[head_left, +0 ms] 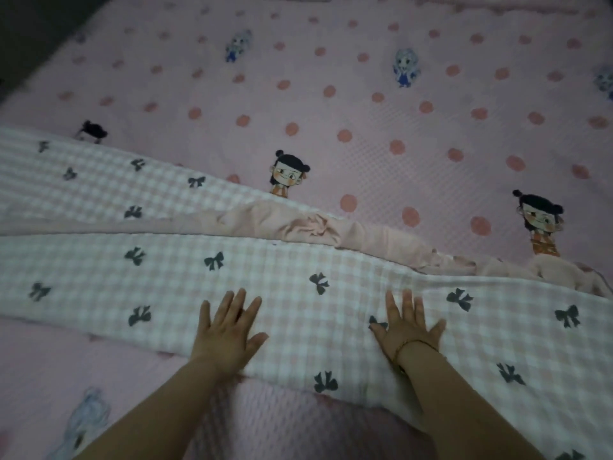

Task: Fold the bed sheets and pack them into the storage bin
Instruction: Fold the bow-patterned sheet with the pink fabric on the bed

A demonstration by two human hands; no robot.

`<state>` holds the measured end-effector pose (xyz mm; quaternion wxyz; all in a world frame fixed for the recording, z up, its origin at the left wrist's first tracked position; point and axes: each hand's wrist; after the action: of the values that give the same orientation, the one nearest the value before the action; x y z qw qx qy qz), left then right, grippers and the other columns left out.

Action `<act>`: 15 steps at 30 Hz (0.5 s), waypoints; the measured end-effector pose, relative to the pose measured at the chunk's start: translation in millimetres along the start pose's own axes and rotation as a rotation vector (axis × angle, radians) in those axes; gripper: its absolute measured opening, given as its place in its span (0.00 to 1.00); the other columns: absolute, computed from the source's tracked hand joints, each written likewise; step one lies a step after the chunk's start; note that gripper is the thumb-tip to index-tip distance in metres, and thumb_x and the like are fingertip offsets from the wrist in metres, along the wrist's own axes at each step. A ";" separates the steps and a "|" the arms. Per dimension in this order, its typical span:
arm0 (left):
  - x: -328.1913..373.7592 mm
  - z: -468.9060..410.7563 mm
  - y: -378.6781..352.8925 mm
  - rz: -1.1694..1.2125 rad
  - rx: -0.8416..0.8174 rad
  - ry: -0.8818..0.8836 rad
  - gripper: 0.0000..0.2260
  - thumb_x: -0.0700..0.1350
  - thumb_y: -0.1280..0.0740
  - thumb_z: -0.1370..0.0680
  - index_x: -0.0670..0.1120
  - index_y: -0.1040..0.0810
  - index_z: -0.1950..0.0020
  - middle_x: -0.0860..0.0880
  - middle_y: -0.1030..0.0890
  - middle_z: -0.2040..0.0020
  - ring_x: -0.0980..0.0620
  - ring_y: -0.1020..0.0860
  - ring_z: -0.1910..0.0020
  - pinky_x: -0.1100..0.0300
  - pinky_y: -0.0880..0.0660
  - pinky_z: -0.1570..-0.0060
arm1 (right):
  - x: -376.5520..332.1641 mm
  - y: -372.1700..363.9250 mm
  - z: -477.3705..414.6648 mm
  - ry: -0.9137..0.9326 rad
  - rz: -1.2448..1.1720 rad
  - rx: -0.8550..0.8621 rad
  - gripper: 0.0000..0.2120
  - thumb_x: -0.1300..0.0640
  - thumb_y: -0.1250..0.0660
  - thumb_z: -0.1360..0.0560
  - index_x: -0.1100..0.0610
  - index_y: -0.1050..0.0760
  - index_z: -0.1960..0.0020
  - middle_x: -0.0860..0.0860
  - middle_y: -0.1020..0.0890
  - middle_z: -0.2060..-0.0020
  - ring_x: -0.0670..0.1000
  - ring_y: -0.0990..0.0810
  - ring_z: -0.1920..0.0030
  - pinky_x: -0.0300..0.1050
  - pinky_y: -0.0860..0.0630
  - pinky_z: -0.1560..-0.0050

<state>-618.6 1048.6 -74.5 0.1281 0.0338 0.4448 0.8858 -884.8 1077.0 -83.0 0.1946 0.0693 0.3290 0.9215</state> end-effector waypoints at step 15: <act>-193.8 25.6 35.6 0.173 0.175 0.263 0.24 0.48 0.50 0.18 0.51 0.57 0.24 0.50 0.55 0.23 0.53 0.55 0.24 0.52 0.58 0.28 | -220.4 45.0 71.9 0.487 0.134 0.251 0.30 0.48 0.46 0.20 0.47 0.60 0.25 0.49 0.59 0.24 0.52 0.60 0.25 0.57 0.63 0.28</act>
<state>-434.2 998.4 -20.2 -0.0114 -0.0332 0.5285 0.8482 -679.0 997.7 1.2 0.0382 -0.1089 0.4724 0.8738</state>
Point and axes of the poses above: each hand's wrist, its own z-axis away from the middle knuckle, its own y-axis out of the back of the hand, x = y × z
